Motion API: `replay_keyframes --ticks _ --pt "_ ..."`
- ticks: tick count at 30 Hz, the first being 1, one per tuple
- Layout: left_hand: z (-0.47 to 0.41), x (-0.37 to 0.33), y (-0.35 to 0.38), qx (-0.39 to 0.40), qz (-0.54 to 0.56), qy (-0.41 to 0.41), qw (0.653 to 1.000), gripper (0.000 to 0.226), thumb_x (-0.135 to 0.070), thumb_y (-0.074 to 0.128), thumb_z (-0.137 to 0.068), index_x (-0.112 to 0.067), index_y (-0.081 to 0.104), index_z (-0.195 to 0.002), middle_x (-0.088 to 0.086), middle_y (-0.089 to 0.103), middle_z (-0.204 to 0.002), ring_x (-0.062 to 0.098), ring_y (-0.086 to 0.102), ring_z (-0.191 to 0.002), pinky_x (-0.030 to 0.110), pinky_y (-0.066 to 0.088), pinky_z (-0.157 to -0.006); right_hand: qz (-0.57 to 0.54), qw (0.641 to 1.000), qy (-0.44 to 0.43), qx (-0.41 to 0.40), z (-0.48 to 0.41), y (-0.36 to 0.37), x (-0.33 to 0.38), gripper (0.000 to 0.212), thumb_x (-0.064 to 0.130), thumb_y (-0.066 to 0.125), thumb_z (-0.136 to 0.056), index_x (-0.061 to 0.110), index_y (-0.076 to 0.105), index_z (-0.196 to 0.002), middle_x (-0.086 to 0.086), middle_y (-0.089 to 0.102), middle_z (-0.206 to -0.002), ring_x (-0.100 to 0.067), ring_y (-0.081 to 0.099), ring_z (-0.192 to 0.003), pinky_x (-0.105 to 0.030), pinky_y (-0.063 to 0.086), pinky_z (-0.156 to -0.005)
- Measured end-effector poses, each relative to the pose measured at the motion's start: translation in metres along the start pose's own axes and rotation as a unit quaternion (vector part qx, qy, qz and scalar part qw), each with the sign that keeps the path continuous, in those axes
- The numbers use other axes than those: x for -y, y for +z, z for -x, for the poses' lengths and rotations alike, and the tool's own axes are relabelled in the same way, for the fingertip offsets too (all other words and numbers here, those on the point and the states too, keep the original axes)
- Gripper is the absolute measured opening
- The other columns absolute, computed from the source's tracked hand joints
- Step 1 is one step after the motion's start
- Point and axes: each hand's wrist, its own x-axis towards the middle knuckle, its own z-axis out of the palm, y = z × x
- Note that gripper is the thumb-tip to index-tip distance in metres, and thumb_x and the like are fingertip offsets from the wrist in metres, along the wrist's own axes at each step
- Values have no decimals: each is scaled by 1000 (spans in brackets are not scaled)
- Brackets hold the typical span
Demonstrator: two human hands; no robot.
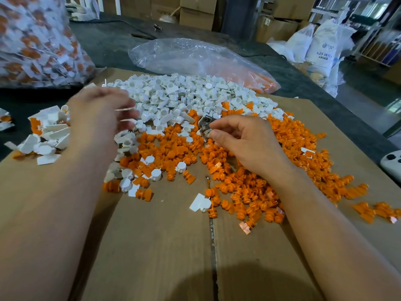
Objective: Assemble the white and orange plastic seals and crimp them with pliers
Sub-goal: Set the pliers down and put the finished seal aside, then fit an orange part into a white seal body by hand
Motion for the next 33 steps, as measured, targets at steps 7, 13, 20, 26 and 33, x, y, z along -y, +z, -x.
replay_keyframes --ticks 7,13,20,26,33 --pt "20 -8 37 126 -355 103 921 32 -23 56 -91 -15 60 -121 12 56 -119 30 53 -109 38 41 -90 19 1000 7 -20 -1 -1 -2 16 22 64 -84 16 69 -99 22 57 -74 5 58 -70 -7 46 -66" --pt "19 -1 43 162 -453 115 869 28 -19 48 -92 -17 61 -117 16 52 -120 36 45 -114 43 37 -91 49 998 20 -39 -3 -3 -3 13 24 63 -85 20 68 -96 23 55 -73 5 55 -70 -5 42 -65" --pt "21 -5 42 152 -376 115 907 24 -3 48 -90 -14 64 -104 13 63 -110 37 61 -82 46 51 -80 65 997 19 -32 -3 -3 -4 14 25 62 -85 20 69 -97 25 53 -74 7 53 -68 -3 41 -64" --pt "21 -8 40 60 -271 172 945 16 -9 53 -92 -13 61 -106 6 61 -110 19 53 -96 25 36 -79 106 994 15 16 -3 -2 -5 16 28 61 -86 20 70 -97 24 53 -76 8 50 -72 -4 38 -65" --pt "31 -22 40 94 -102 138 981 19 -19 60 -90 -33 58 -77 3 63 -95 7 62 -67 11 46 -53 146 982 -14 120 -1 0 -2 19 27 67 -81 20 70 -99 16 53 -82 4 48 -71 -12 39 -67"
